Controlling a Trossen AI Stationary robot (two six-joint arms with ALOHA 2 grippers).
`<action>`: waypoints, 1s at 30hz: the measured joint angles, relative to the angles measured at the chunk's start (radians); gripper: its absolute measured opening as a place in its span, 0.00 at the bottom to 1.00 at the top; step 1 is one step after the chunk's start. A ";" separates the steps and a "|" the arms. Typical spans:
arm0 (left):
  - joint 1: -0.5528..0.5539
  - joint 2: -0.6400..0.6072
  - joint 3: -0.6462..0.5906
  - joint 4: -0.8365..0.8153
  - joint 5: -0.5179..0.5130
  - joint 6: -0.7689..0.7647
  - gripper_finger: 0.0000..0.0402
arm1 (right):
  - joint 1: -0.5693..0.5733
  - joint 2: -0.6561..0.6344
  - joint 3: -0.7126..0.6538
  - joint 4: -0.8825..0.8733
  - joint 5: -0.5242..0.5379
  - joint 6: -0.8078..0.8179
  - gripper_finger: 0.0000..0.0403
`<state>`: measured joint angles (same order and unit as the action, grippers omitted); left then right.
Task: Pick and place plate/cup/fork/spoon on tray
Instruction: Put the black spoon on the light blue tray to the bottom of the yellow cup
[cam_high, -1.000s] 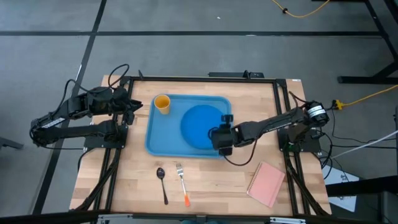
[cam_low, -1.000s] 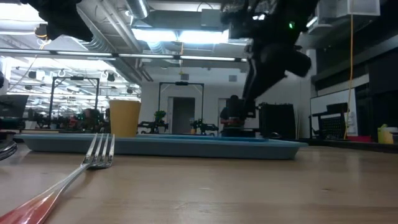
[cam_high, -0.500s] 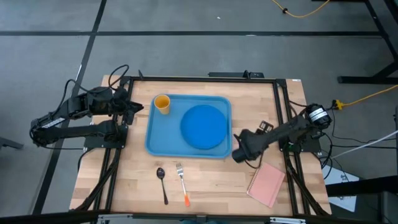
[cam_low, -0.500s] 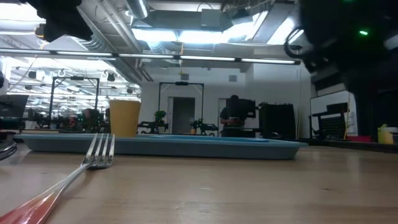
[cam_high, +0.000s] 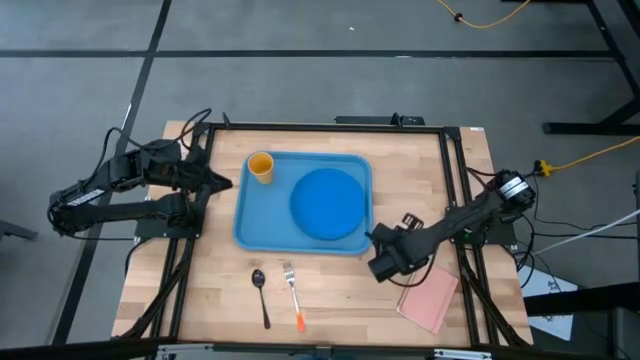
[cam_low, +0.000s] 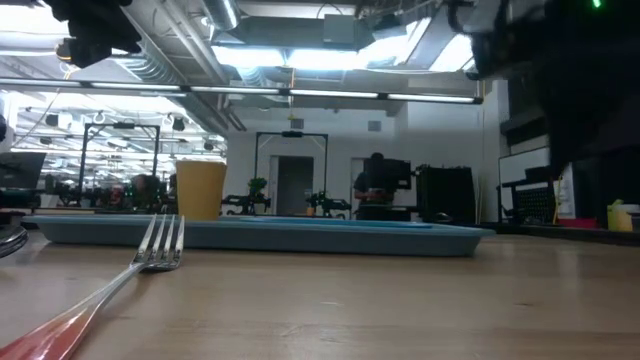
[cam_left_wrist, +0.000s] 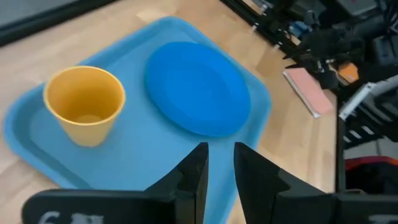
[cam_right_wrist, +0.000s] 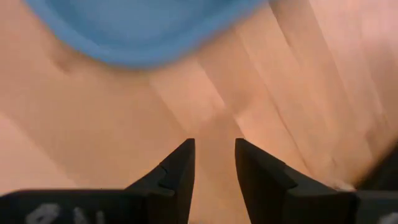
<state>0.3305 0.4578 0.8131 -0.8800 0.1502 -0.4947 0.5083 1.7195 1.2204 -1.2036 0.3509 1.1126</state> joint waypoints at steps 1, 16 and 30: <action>0.000 0.000 0.000 0.001 0.013 -0.002 0.17 | 0.007 0.000 0.013 0.021 0.020 -0.014 0.29; 0.000 0.006 0.000 0.014 0.155 -0.167 0.17 | 0.088 0.000 0.051 0.646 0.084 -0.178 0.29; -0.235 0.039 -0.168 0.620 0.310 -0.281 0.17 | 0.293 0.027 0.051 1.119 0.219 -0.178 0.29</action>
<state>0.0954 0.4972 0.6454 -0.2599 0.4599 -0.7752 0.8009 1.7465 1.2716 -0.0850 0.5695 0.9350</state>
